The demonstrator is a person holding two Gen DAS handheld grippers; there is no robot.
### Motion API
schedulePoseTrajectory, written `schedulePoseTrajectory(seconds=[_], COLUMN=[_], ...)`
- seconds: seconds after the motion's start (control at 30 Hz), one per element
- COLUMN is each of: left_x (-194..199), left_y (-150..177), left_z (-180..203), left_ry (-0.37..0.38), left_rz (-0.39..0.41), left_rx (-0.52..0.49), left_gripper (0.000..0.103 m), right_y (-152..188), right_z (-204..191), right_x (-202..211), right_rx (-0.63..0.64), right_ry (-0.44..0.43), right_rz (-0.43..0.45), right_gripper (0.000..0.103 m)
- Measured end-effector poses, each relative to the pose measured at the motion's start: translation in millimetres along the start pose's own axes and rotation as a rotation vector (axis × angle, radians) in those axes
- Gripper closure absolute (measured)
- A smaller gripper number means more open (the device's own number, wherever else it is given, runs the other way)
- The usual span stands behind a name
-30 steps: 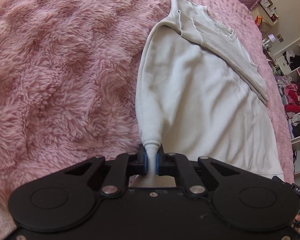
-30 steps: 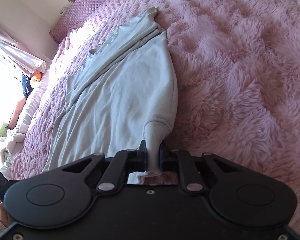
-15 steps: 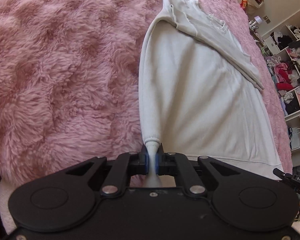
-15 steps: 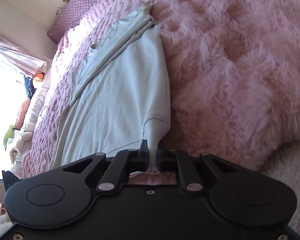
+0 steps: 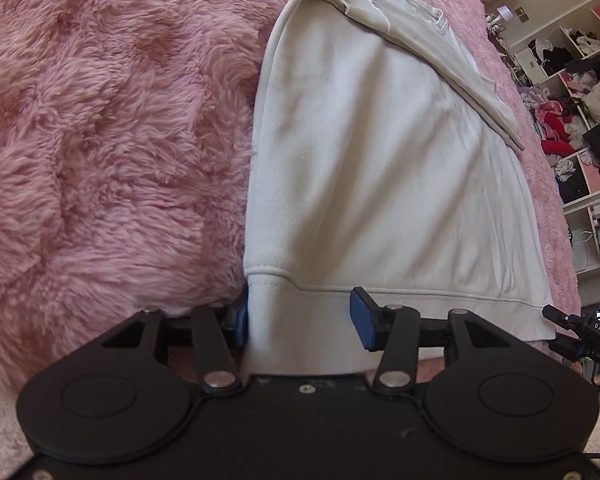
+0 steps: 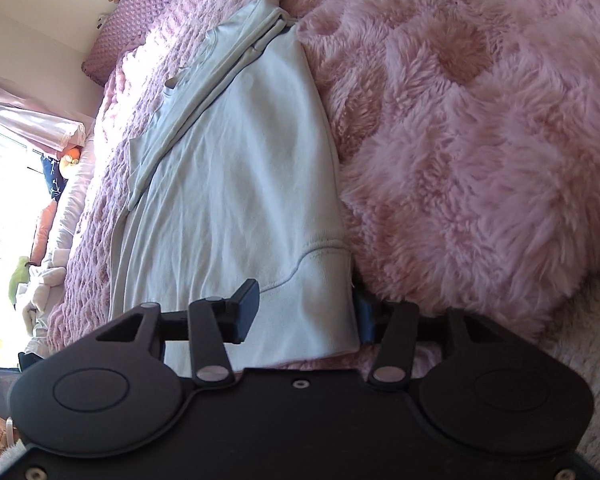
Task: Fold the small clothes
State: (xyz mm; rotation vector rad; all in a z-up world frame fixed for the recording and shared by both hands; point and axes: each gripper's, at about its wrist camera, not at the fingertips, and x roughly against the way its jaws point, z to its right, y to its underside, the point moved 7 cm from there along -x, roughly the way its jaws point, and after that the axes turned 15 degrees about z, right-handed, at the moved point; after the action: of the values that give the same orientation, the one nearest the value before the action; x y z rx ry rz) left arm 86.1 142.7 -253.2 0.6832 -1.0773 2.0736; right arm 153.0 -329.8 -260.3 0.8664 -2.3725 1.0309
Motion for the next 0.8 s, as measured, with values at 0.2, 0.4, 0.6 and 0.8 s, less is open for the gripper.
schedulePoseTrajectory(seconds=[0.2,0.4,0.6,0.8], left_x=[-1.4,8.1,4.5,-31.3], left_y=[-3.9,-29.0,-88.9,-202.7], left_z=[9.1,14.4,39.1,62.1], left_ry=[0.006,0.066,0.169,0.210], left_rz=[-0.016,0.010,0.097,0.208], left_rx=[-0.016,0.052,0.099,0.051], left_gripper=[0.096,0.100,0.100,0.100], right_y=[1.2,-15.5,-69.0,-175.5], right_z=[-0.6,-14.9,-42.4,-79.6], right_x=[2.7,8.4,1.6,-49.5], right_rx=[0.014,-0.041,-0.123,-0.100], right_ry=[0.003,-0.079,-0.180,-0.228], right_rz=[-0.032,-0.026,0.066,0.205], right_gripper=[0.085,0.093,0.093,0.093])
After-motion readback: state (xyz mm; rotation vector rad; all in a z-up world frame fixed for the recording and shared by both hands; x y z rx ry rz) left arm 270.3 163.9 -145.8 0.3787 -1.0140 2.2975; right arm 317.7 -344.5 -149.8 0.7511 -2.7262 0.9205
